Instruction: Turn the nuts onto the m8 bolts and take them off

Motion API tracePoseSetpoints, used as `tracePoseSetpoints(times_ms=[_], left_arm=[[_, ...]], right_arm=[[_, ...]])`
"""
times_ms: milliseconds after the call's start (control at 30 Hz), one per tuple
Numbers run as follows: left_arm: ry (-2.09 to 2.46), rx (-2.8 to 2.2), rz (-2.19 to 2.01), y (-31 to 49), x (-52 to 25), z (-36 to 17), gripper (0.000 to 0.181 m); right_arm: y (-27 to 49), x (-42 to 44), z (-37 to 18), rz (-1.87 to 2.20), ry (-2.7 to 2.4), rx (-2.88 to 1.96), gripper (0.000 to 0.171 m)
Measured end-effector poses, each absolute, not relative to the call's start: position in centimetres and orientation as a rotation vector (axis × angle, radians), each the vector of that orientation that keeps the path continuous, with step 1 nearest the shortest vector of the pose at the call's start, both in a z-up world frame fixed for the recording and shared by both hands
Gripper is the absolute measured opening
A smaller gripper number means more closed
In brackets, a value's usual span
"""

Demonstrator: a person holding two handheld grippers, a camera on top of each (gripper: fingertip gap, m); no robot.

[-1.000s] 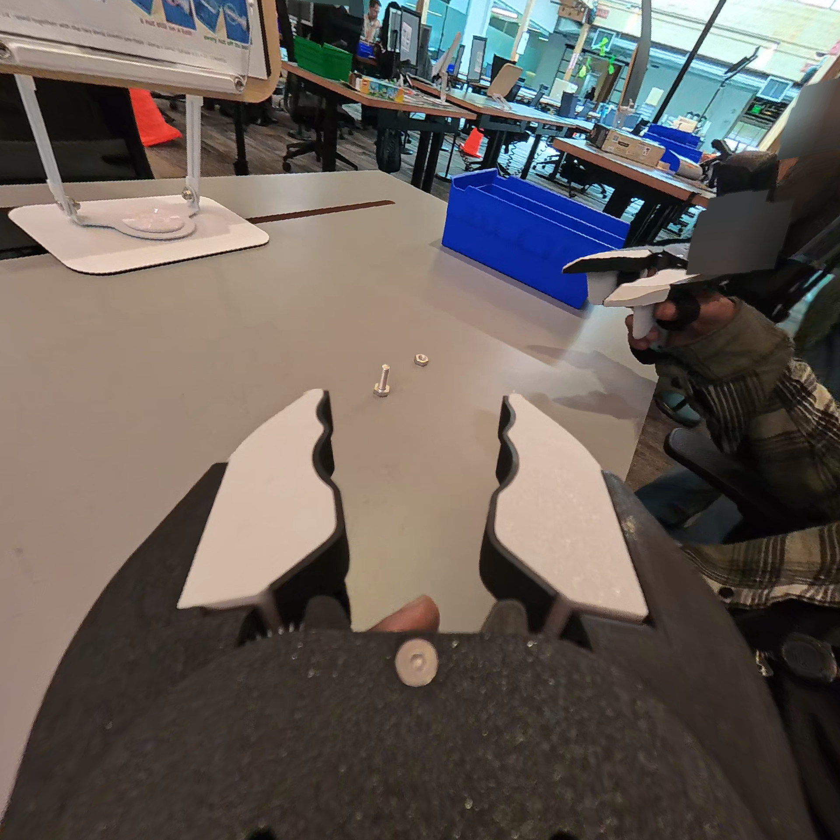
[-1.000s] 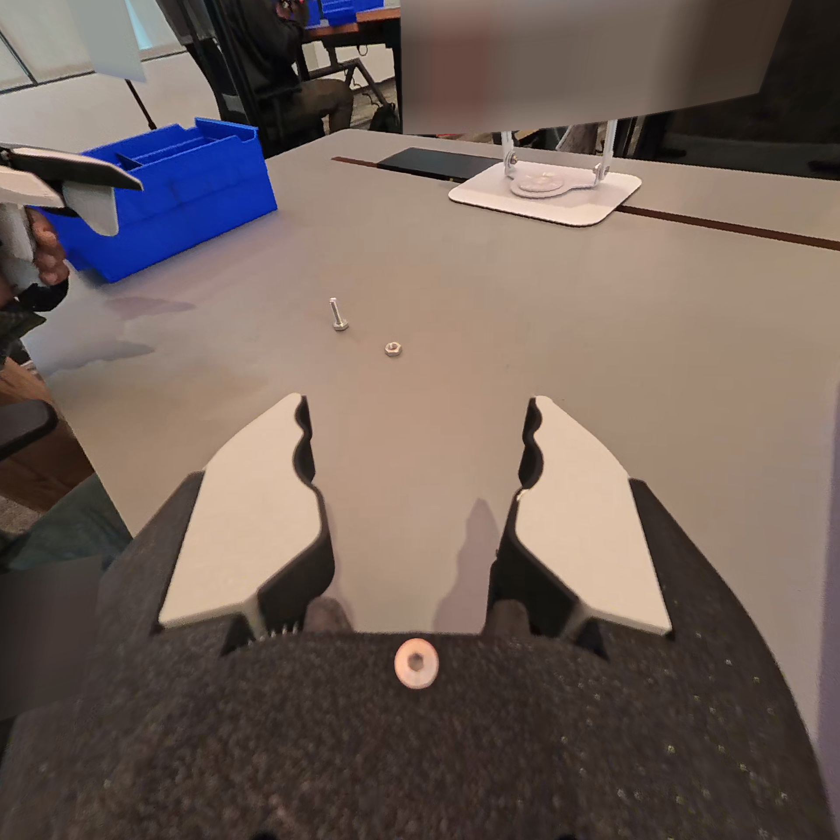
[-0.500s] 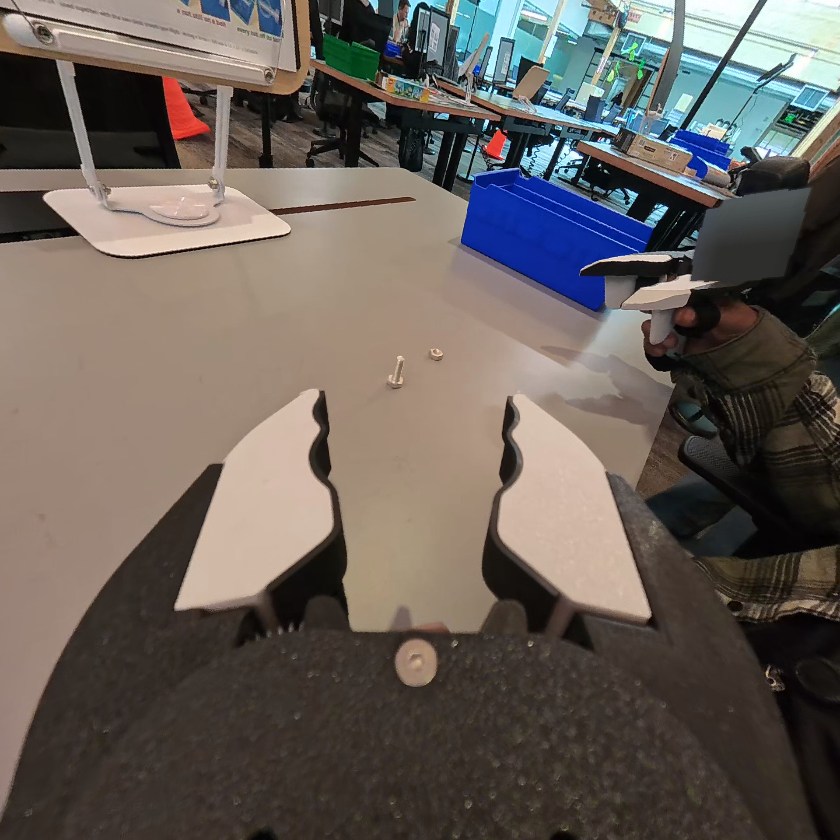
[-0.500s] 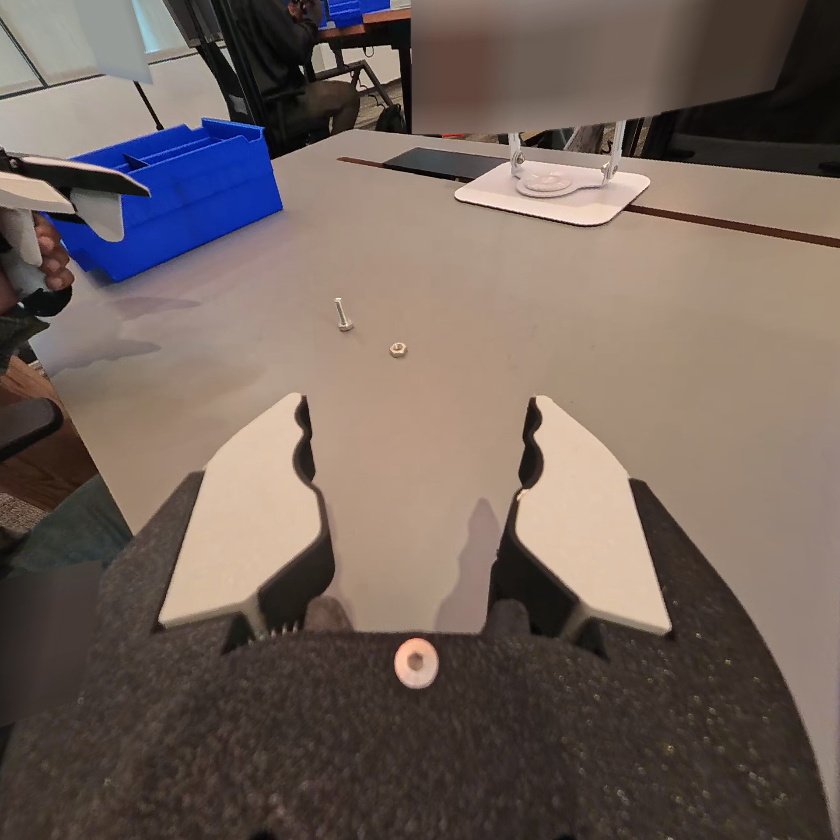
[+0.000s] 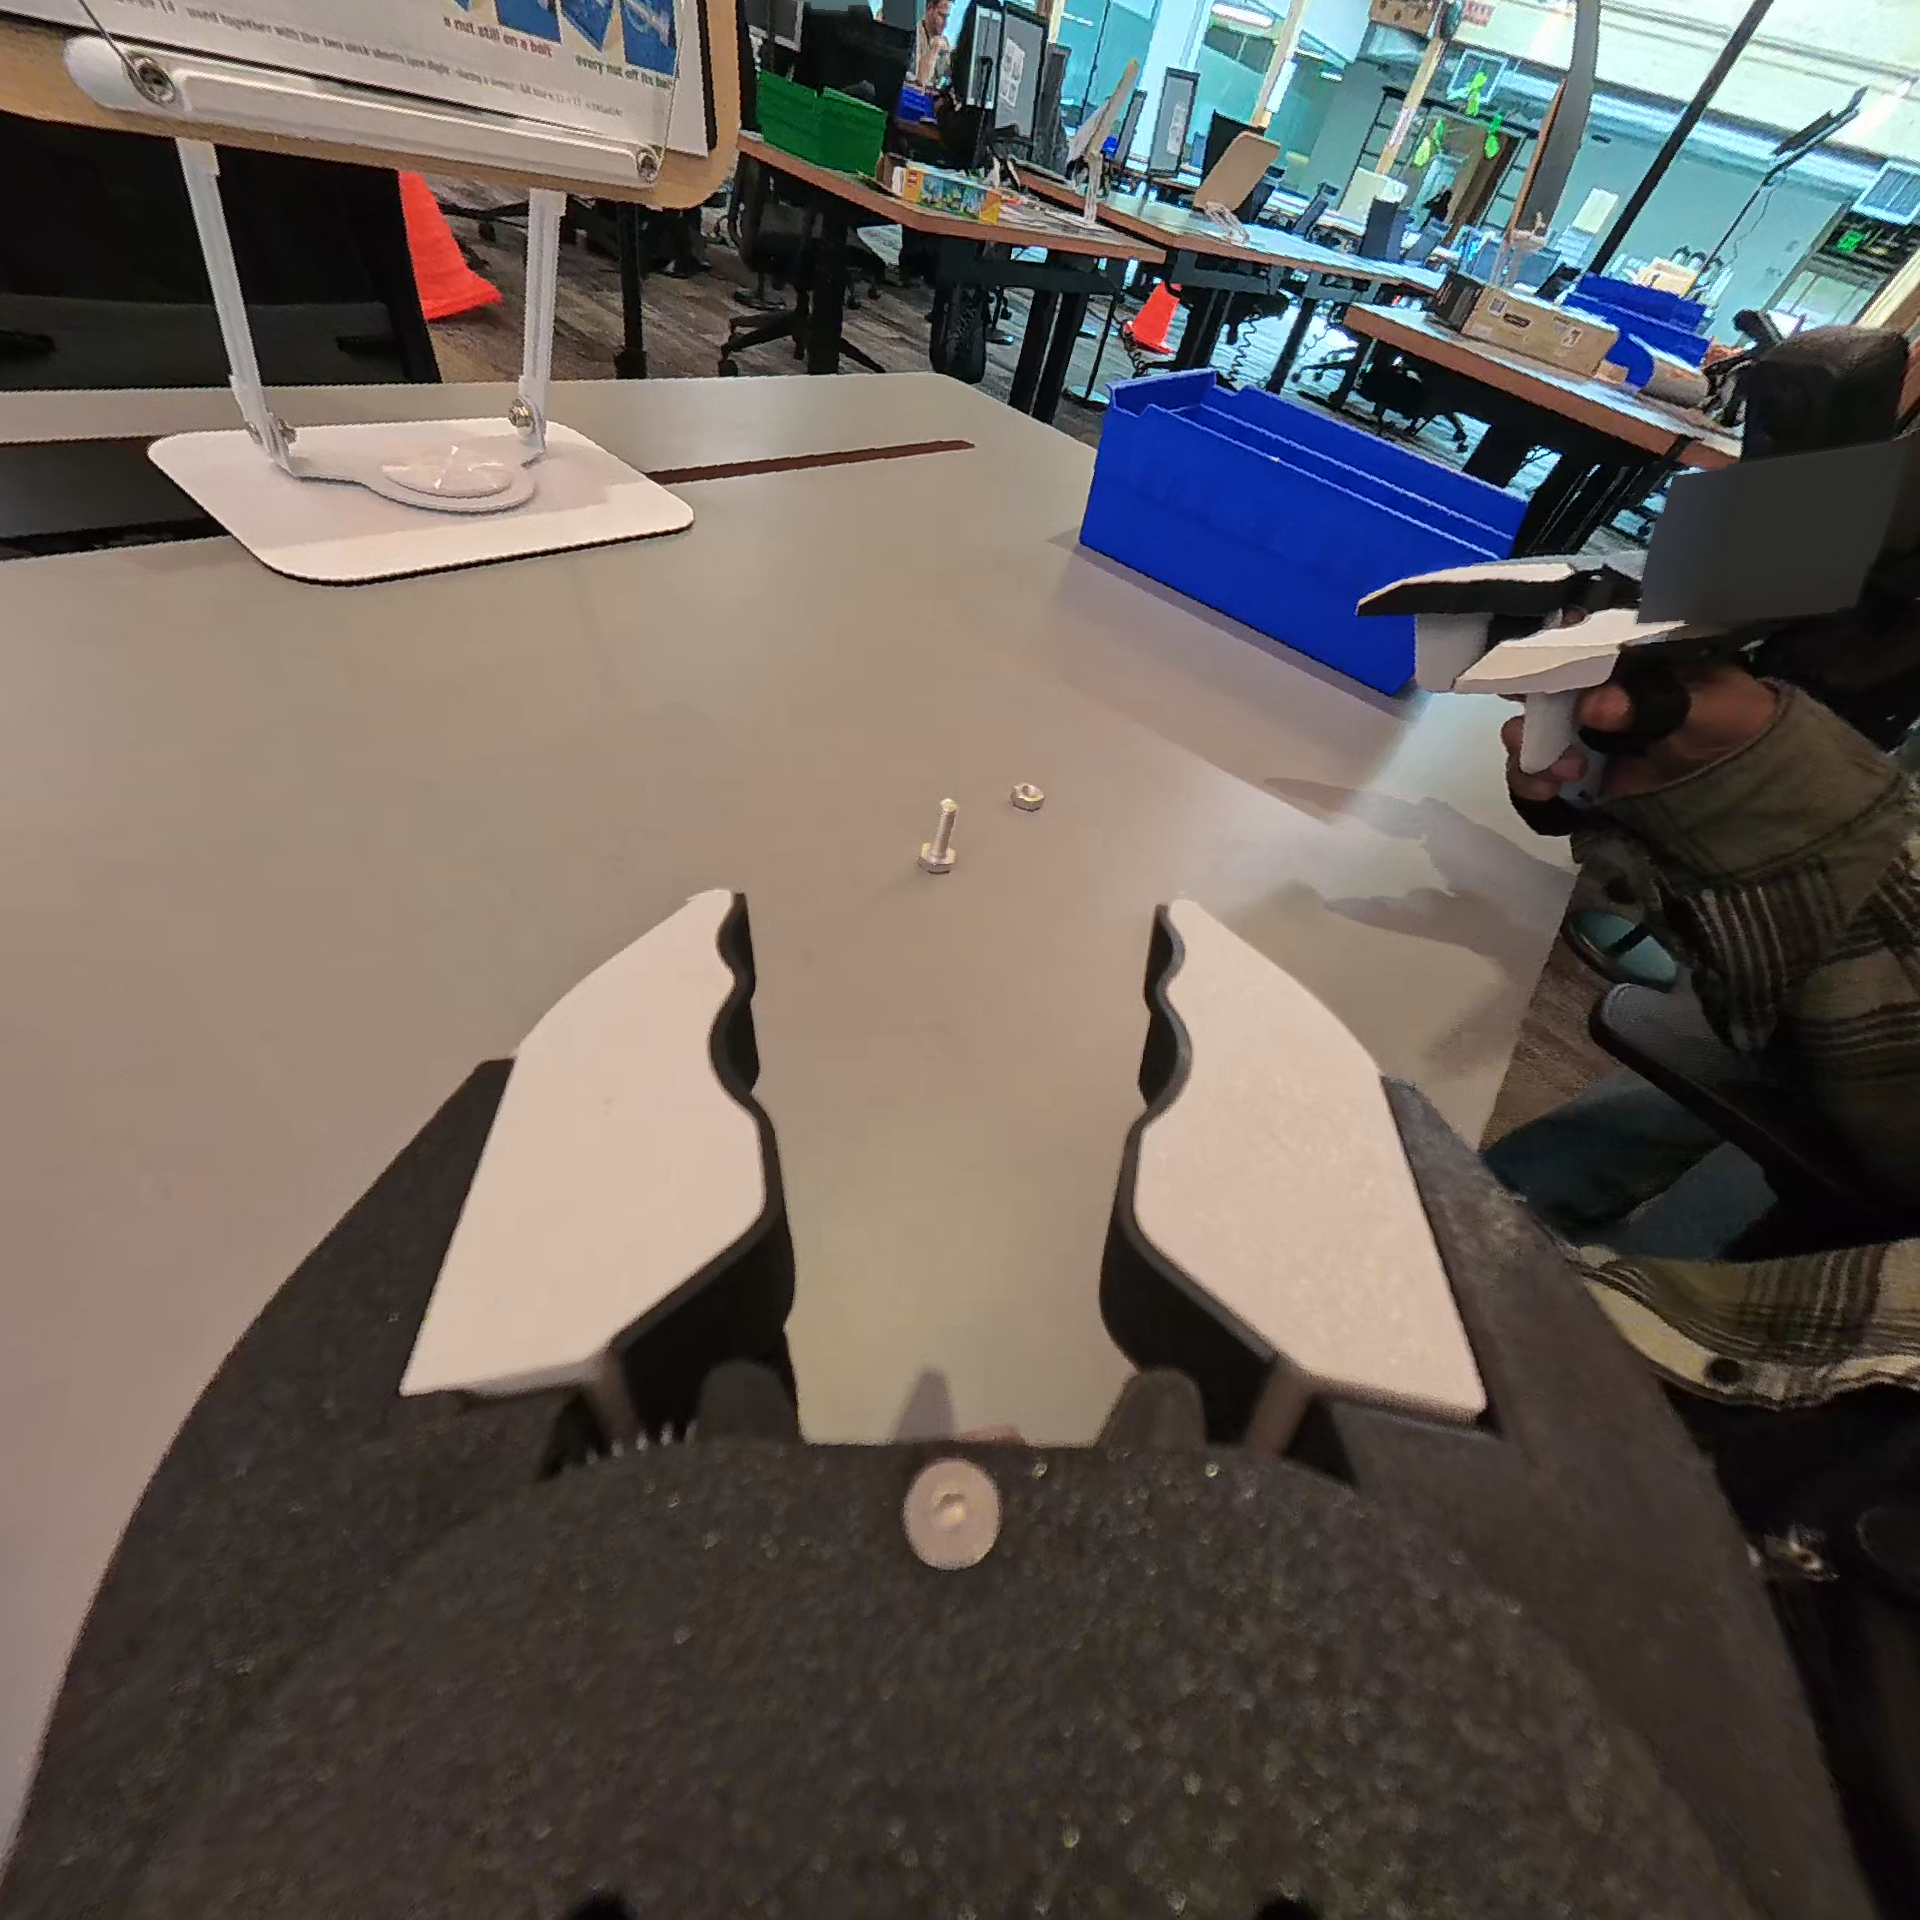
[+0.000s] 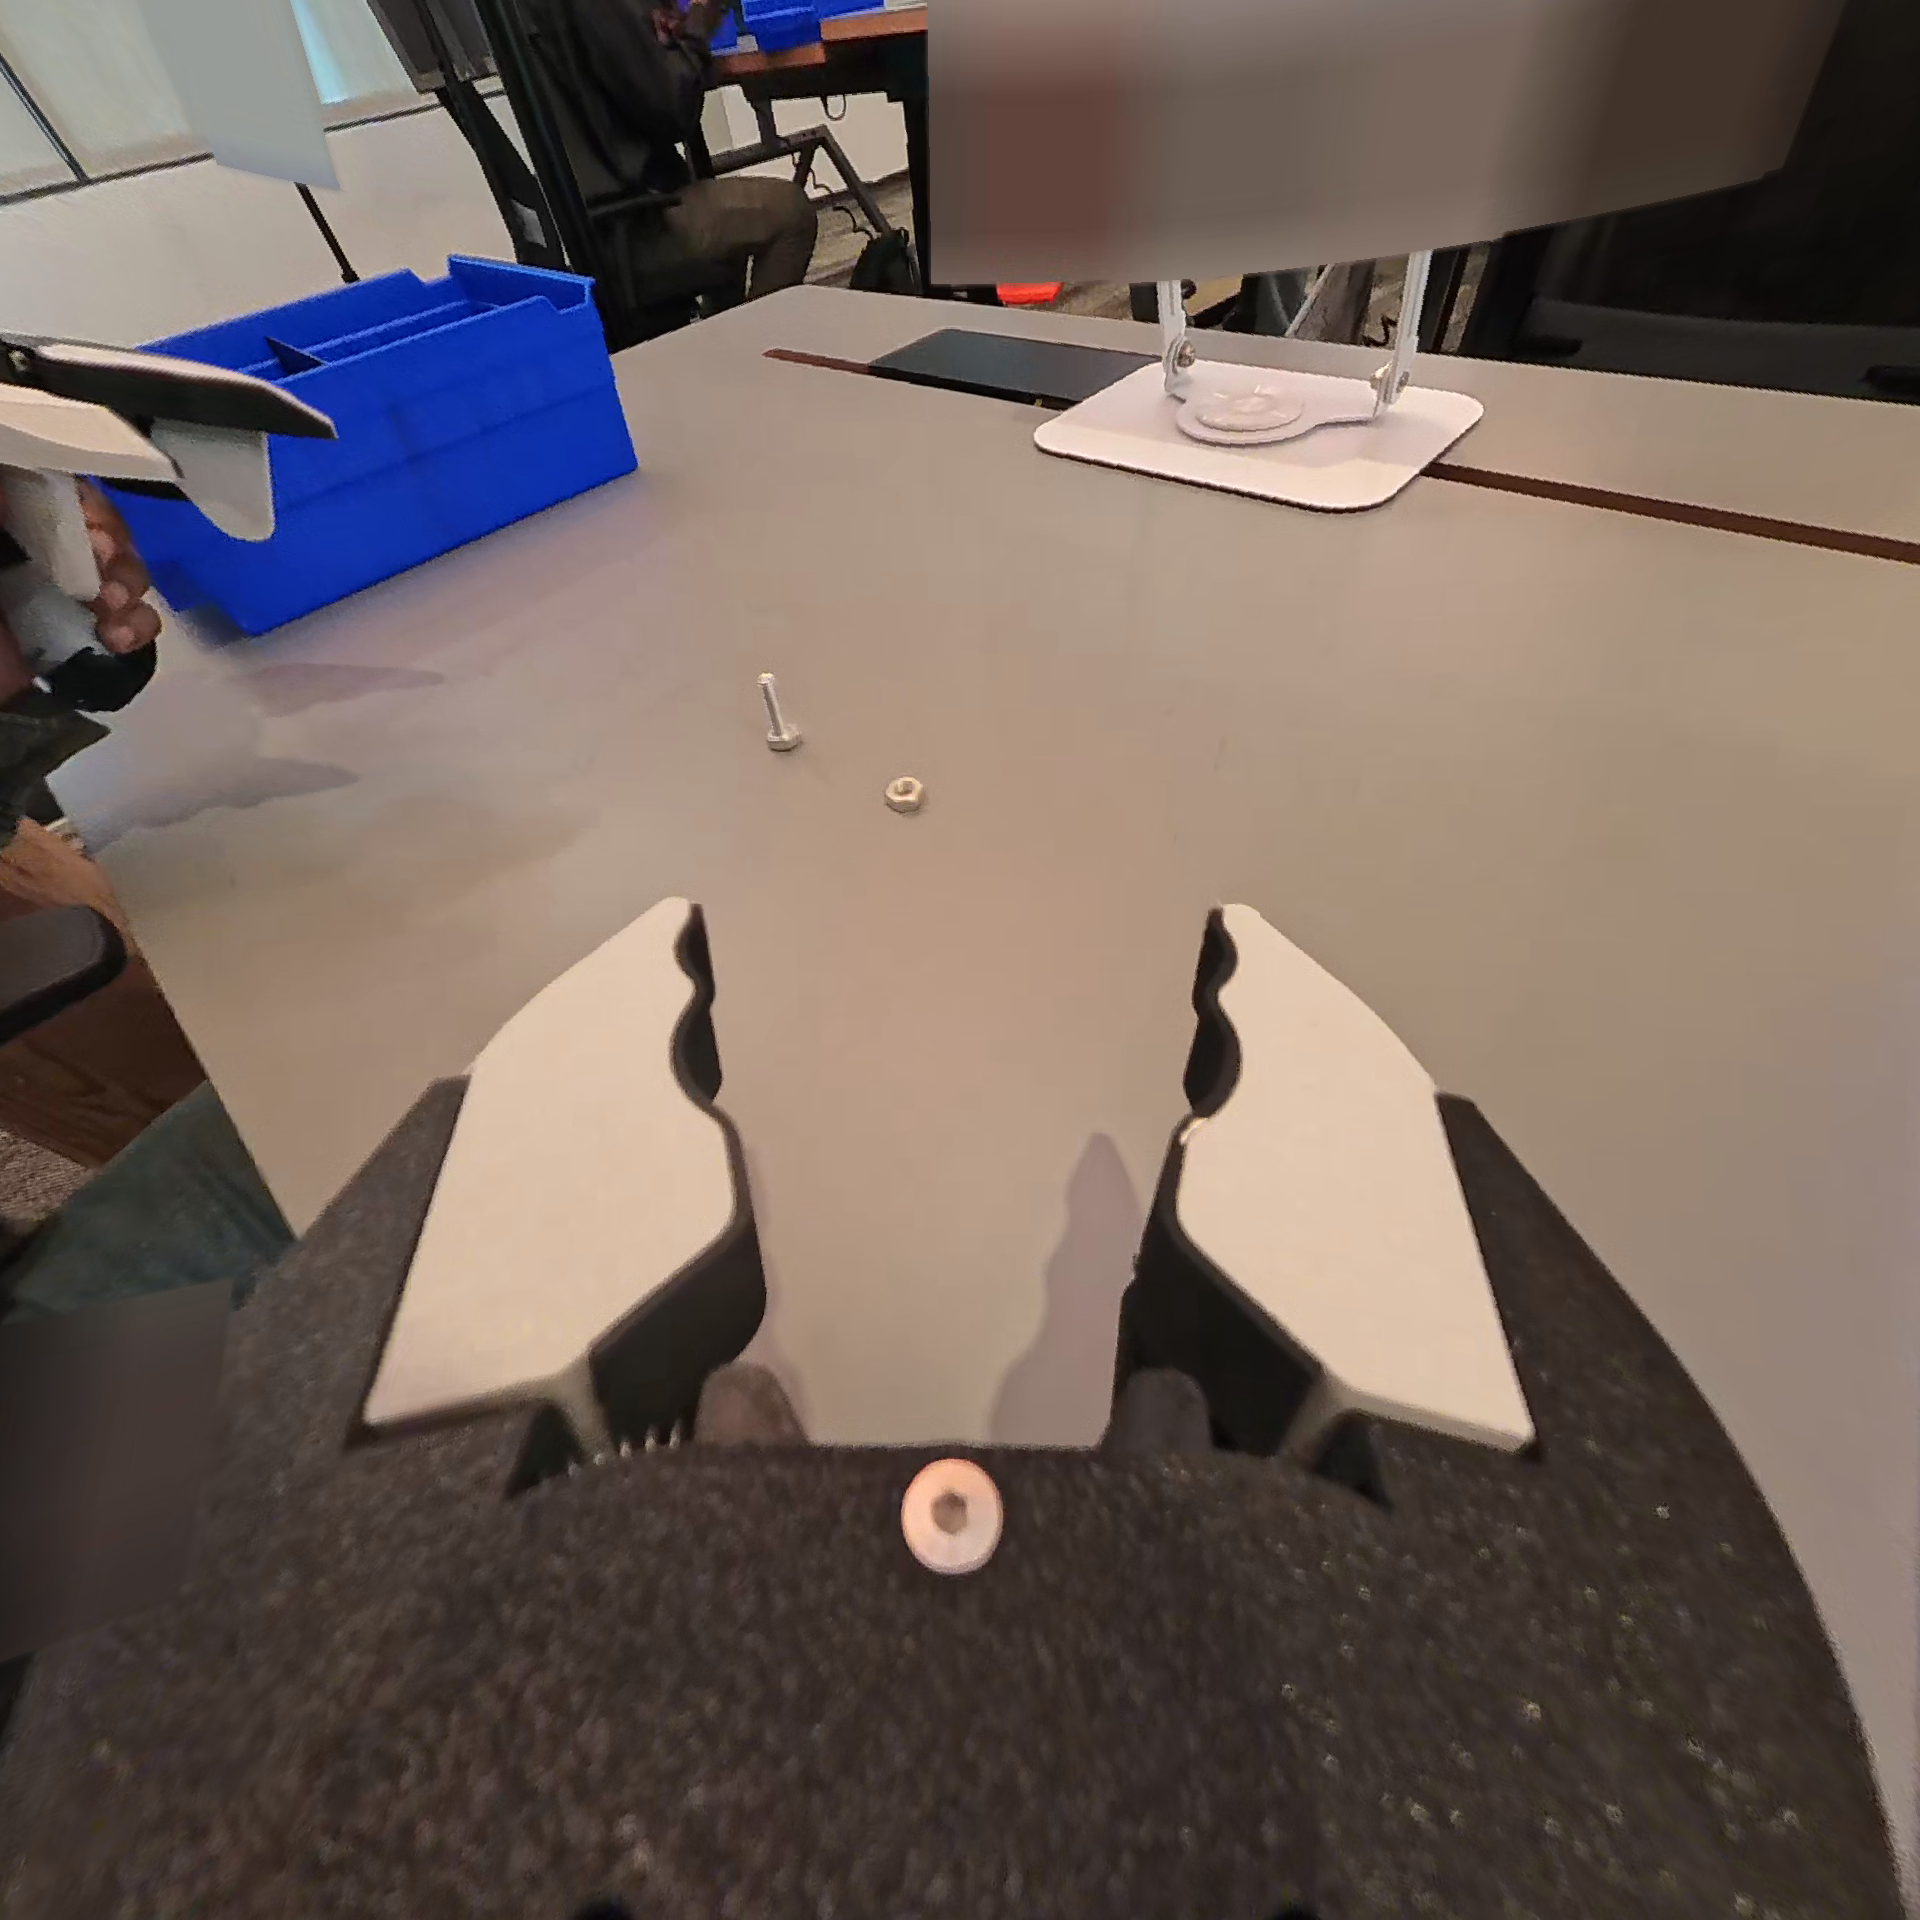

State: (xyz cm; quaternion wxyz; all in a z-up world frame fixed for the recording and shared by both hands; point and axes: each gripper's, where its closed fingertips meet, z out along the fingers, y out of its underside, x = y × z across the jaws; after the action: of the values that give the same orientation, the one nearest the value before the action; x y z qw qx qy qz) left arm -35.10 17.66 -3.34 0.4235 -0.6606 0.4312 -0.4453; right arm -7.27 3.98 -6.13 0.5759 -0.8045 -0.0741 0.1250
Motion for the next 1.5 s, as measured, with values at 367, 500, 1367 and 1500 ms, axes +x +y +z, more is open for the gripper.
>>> tracePoseSetpoints(times_ms=[367,500,1367,1500], left_arm=[[1.096,-1.627,-1.195,17.0,-33.4,-4.0,0.071],[1.083,-1.616,-1.224,16.7,-33.4,-4.0,0.071],[1.072,-1.635,-1.233,16.8,-34.5,-4.5,0.069],[1.074,-1.640,-1.234,16.8,-34.5,-4.6,0.069]], right_arm=[[2.7,-6.5,-6.2,0.256,-0.113,-1.912,0.088],[2.5,-6.7,-6.3,0.260,-0.118,-1.926,0.088],[3.0,-8.1,-6.8,0.287,-0.143,-1.926,0.087],[3.1,-8.1,-6.8,0.294,-0.146,-1.925,0.087]])
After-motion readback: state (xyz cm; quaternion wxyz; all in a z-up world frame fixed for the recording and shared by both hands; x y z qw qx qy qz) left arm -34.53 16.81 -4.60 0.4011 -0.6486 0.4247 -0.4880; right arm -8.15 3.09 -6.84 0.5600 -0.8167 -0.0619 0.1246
